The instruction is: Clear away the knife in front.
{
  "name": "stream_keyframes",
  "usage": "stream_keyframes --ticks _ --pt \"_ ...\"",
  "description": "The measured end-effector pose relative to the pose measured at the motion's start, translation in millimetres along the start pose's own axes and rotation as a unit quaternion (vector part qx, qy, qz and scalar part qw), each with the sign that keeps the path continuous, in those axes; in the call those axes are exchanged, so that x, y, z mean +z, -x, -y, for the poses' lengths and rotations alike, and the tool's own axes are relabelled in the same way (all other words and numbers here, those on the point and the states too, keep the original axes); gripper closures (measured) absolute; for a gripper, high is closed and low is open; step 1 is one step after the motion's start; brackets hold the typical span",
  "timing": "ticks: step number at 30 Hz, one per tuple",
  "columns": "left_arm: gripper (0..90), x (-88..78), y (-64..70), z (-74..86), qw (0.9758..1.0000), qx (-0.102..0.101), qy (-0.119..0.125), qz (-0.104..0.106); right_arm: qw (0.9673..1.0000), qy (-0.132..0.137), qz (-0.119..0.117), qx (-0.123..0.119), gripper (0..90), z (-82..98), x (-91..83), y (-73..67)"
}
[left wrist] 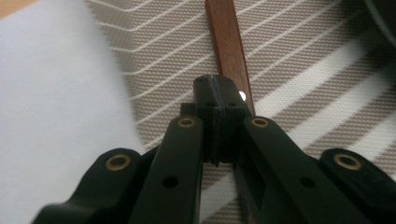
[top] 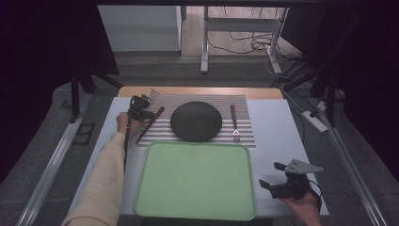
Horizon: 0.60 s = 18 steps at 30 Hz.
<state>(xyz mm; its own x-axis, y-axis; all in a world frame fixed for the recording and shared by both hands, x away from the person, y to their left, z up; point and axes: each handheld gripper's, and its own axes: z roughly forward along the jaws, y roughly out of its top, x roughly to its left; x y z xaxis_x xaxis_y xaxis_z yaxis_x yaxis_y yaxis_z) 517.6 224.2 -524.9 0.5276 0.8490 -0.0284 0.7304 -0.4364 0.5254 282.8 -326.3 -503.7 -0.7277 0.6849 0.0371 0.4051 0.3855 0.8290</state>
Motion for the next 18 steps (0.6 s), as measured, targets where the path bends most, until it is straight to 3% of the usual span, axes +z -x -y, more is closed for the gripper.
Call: stream_keyframes --ticks 8,13,15,16,18 --pt "88.6 1.4 17.7 -6.6 0.9992 0.033 -0.005 0.021 1.0 -0.002 -0.001 -0.001 7.2 0.1 0.0 -0.2" --pt "87.8 -2.4 21.4 -7.7 0.9992 0.037 -0.003 0.012 1.0 -0.004 -0.001 -0.001 7.2 0.4 0.6 0.1" --pt "82.4 -4.9 20.5 -7.7 0.9993 0.035 0.0 0.009 1.0 -0.004 -0.001 -0.001 7.2 0.4 0.4 0.0" --pt "70.2 -12.4 18.9 -7.7 0.9995 0.03 0.005 0.005 1.0 -0.003 -0.001 -0.001 7.2 0.4 0.1 0.0" --pt "55.7 -22.3 18.9 -7.9 0.9994 0.032 0.009 0.004 1.0 -0.004 -0.001 0.0 7.2 0.5 0.4 0.2"
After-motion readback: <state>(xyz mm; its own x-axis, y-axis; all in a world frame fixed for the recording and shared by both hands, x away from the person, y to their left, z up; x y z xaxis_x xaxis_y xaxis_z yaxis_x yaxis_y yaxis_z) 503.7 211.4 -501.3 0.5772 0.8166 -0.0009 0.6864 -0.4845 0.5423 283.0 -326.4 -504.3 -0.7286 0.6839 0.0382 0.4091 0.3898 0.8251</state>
